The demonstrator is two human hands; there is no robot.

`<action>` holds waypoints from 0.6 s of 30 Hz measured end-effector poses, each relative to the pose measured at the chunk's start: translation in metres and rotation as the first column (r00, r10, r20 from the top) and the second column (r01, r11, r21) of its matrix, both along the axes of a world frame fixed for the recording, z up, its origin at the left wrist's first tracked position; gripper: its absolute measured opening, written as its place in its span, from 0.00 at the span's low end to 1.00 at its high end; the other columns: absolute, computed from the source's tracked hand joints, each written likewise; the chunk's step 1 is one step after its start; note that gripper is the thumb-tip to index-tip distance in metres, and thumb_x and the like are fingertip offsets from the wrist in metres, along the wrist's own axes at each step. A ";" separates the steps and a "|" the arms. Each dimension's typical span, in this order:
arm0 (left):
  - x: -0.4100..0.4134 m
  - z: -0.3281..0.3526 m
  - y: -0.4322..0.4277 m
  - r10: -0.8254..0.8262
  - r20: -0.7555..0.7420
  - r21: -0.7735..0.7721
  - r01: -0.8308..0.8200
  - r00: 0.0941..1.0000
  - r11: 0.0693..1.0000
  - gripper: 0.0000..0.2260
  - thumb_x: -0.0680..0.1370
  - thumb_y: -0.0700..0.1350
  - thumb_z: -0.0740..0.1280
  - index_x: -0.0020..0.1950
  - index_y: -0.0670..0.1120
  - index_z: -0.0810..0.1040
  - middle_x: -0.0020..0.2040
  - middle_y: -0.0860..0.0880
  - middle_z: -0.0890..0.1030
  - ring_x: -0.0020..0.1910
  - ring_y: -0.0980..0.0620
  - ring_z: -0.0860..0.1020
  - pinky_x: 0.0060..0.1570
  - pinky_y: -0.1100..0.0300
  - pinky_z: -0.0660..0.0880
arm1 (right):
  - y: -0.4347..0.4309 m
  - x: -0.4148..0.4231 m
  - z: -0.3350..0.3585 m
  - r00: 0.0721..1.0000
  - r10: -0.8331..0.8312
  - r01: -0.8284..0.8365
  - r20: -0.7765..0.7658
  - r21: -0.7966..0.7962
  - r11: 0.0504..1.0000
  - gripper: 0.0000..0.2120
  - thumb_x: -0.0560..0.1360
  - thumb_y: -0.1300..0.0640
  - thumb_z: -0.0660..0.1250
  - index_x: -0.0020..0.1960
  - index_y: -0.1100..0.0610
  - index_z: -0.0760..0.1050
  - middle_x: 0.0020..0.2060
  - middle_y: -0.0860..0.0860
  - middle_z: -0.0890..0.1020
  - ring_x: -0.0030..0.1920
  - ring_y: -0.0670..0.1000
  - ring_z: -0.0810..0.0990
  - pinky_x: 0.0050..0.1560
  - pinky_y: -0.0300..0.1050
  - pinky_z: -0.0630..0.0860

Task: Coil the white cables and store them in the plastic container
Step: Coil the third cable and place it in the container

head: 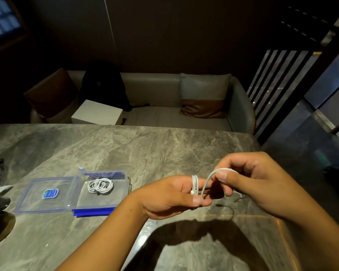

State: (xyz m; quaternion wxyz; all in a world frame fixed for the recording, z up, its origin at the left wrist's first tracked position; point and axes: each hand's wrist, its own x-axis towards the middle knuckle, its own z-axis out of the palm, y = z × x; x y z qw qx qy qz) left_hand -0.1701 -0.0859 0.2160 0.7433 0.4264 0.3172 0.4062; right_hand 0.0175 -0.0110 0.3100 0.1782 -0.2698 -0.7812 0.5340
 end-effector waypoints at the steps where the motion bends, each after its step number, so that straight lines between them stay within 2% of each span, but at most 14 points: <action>1: 0.002 0.001 0.000 -0.013 -0.001 -0.010 0.013 1.000 1.000 0.21 0.79 0.27 0.56 0.66 0.43 0.76 0.62 0.46 0.77 0.65 0.49 0.73 0.71 0.57 0.64 | 0.001 -0.003 0.000 1.000 0.010 -0.010 -0.004 0.012 1.000 0.09 0.78 0.62 0.67 0.40 0.58 0.82 0.29 0.55 0.81 0.32 0.56 0.79 0.38 0.57 0.76; 2: 0.004 0.002 0.000 -0.030 0.004 -0.021 0.030 1.000 0.999 0.22 0.79 0.27 0.56 0.63 0.46 0.78 0.59 0.50 0.80 0.62 0.53 0.75 0.69 0.58 0.66 | 0.002 -0.005 0.000 1.000 0.024 -0.024 -0.001 0.033 0.999 0.09 0.78 0.62 0.67 0.40 0.58 0.82 0.30 0.56 0.81 0.34 0.57 0.80 0.39 0.58 0.77; 4: 0.010 0.003 0.000 -0.052 -0.010 -0.027 0.052 0.999 0.998 0.19 0.79 0.27 0.56 0.61 0.45 0.77 0.54 0.54 0.81 0.58 0.55 0.77 0.69 0.57 0.67 | 0.005 -0.011 -0.002 0.999 0.049 -0.051 0.019 0.084 0.995 0.09 0.78 0.60 0.67 0.40 0.57 0.82 0.32 0.54 0.82 0.35 0.55 0.82 0.40 0.55 0.78; 9: 0.012 0.001 0.003 -0.048 -0.059 -0.004 0.048 0.997 0.999 0.10 0.80 0.31 0.58 0.61 0.30 0.72 0.54 0.38 0.74 0.59 0.40 0.69 0.69 0.47 0.63 | 0.015 -0.024 -0.004 0.992 0.115 -0.120 0.054 0.112 0.986 0.09 0.77 0.56 0.68 0.39 0.54 0.81 0.30 0.50 0.81 0.34 0.49 0.80 0.41 0.49 0.77; 11: 0.012 0.000 0.003 -0.072 -0.082 0.035 0.075 0.994 0.997 0.14 0.81 0.35 0.59 0.63 0.25 0.68 0.60 0.30 0.72 0.64 0.32 0.69 0.72 0.39 0.59 | 0.021 -0.028 -0.009 0.989 0.137 -0.142 0.060 0.079 0.987 0.09 0.78 0.58 0.67 0.39 0.55 0.80 0.29 0.51 0.80 0.32 0.48 0.78 0.40 0.46 0.77; 12: 0.014 0.000 0.002 -0.077 -0.089 0.048 0.081 0.993 0.996 0.16 0.82 0.36 0.59 0.66 0.26 0.67 0.65 0.27 0.70 0.68 0.29 0.67 0.75 0.38 0.57 | 0.024 -0.029 -0.011 0.988 0.139 -0.143 0.061 0.068 0.987 0.10 0.78 0.59 0.67 0.39 0.55 0.80 0.28 0.52 0.79 0.32 0.48 0.78 0.39 0.45 0.76; 14: 0.017 0.002 0.001 -0.046 -0.060 0.016 0.047 0.997 0.999 0.19 0.82 0.35 0.57 0.74 0.33 0.65 0.73 0.32 0.67 0.74 0.35 0.65 0.76 0.43 0.58 | 0.029 -0.031 -0.017 0.992 0.118 -0.120 0.052 0.050 0.992 0.09 0.78 0.60 0.68 0.39 0.56 0.80 0.27 0.51 0.78 0.30 0.47 0.76 0.37 0.42 0.74; 16: 0.019 0.004 0.001 -0.020 0.027 -0.041 0.021 0.999 0.999 0.21 0.81 0.34 0.56 0.76 0.36 0.63 0.74 0.37 0.68 0.75 0.43 0.66 0.76 0.48 0.60 | 0.033 -0.030 -0.024 0.998 0.062 -0.062 0.025 0.002 0.998 0.09 0.78 0.61 0.68 0.39 0.57 0.81 0.27 0.50 0.77 0.29 0.45 0.74 0.34 0.37 0.72; 18: 0.018 0.006 0.001 -0.005 0.077 -0.059 0.010 0.997 0.998 0.22 0.81 0.33 0.56 0.76 0.37 0.63 0.75 0.39 0.68 0.75 0.45 0.67 0.76 0.48 0.59 | 0.036 -0.029 -0.031 1.000 0.008 -0.008 0.003 -0.055 0.998 0.08 0.77 0.62 0.68 0.40 0.58 0.81 0.26 0.49 0.77 0.28 0.43 0.74 0.32 0.32 0.70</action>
